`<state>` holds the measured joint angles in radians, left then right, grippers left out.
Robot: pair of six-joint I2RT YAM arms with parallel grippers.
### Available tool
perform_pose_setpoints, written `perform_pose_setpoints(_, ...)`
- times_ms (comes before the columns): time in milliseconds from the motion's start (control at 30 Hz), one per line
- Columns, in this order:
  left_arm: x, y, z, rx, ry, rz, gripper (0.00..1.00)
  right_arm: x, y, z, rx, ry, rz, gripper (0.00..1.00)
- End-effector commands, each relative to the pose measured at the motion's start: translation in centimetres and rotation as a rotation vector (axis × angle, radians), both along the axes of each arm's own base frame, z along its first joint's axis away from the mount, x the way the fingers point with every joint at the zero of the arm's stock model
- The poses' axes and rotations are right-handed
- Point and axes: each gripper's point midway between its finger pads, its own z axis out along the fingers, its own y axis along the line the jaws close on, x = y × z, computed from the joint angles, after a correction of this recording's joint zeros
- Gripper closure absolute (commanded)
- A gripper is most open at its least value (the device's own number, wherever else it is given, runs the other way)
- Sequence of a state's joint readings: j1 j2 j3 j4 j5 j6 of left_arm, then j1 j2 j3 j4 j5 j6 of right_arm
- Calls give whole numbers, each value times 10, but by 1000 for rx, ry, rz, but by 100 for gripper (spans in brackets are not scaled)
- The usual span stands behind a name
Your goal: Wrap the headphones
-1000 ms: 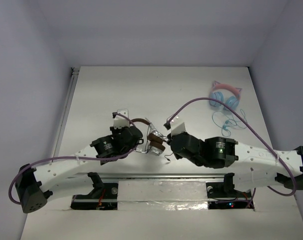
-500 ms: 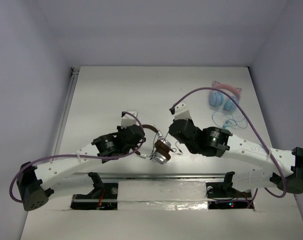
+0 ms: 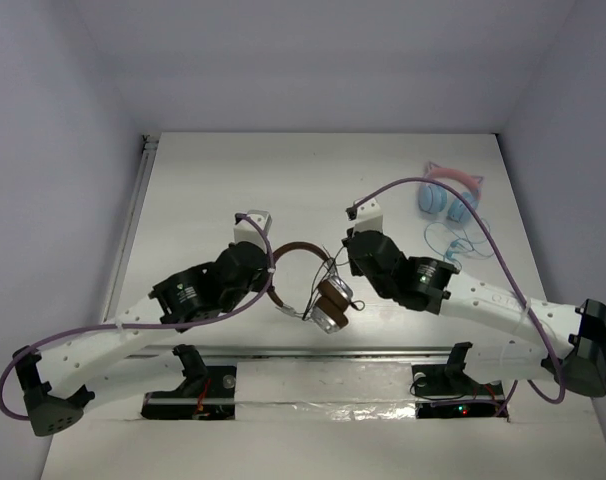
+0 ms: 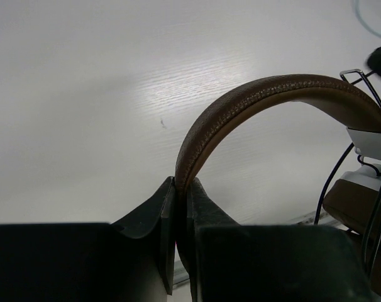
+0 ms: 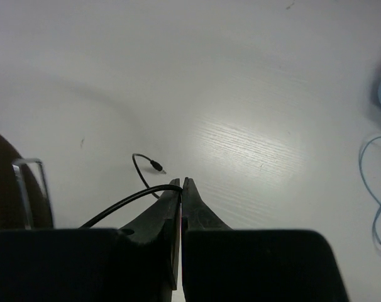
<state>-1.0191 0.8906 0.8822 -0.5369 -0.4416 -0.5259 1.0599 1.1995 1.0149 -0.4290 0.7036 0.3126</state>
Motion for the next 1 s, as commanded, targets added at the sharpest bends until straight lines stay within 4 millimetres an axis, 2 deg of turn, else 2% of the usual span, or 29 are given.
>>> perform_pose_setpoints(0, 1, -11, 66, -187, -98, -36, 100, 4, 14, 24, 211, -59, 44, 100)
perform_pose_setpoints(33, 0, -12, 71, -201, -106, -39, 100, 2, 17, 39, 300, -82, 77, 100)
perform_pose_setpoints(67, 1, -11, 76, -211, -116, -36, 100, 0, 15, 32, 317, -72, 85, 100)
perform_pose_setpoints(100, 3, -9, 84, -219, -131, -19, 100, -3, 15, 35, 345, -75, 97, 100)
perform_pose_setpoints(133, 3, -7, 88, -222, -135, -15, 100, -8, 18, 47, 409, -92, 129, 100)
perform_pose_setpoints(200, 0, -14, 99, -250, -147, -57, 100, -16, 20, 44, 436, -85, 171, 100)
perform_pose_setpoints(267, -1, -19, 106, -267, -154, -79, 100, -18, 21, 49, 474, -96, 192, 100)
perform_pose_setpoints(300, -2, -21, 111, -277, -158, -91, 100, -20, 22, 43, 471, -89, 203, 97)
perform_pose_setpoints(367, -2, -24, 122, -309, -175, -106, 100, -18, 24, 50, 512, -116, 220, 91)
perform_pose_setpoints(400, -3, -25, 125, -319, -179, -112, 100, -20, 25, 49, 522, -117, 230, 83)
perform_pose_setpoints(500, -3, -28, 141, -352, -194, -118, 100, -23, 27, 55, 591, -153, 283, 68)
perform_pose_setpoints(567, -2, -29, 158, -378, -215, -121, 100, -28, 29, 58, 639, -183, 330, 57)
perform_pose_setpoints(600, -2, -30, 158, -378, -215, -121, 100, -27, 28, 58, 650, -194, 333, 54)
perform_pose_setpoints(700, 1, -29, 181, -418, -246, -109, 100, -31, 33, 56, 688, -208, 369, 53)
perform_pose_setpoints(967, 4, -34, 213, -468, -281, -115, 100, -26, 42, 44, 737, -212, 370, 57)
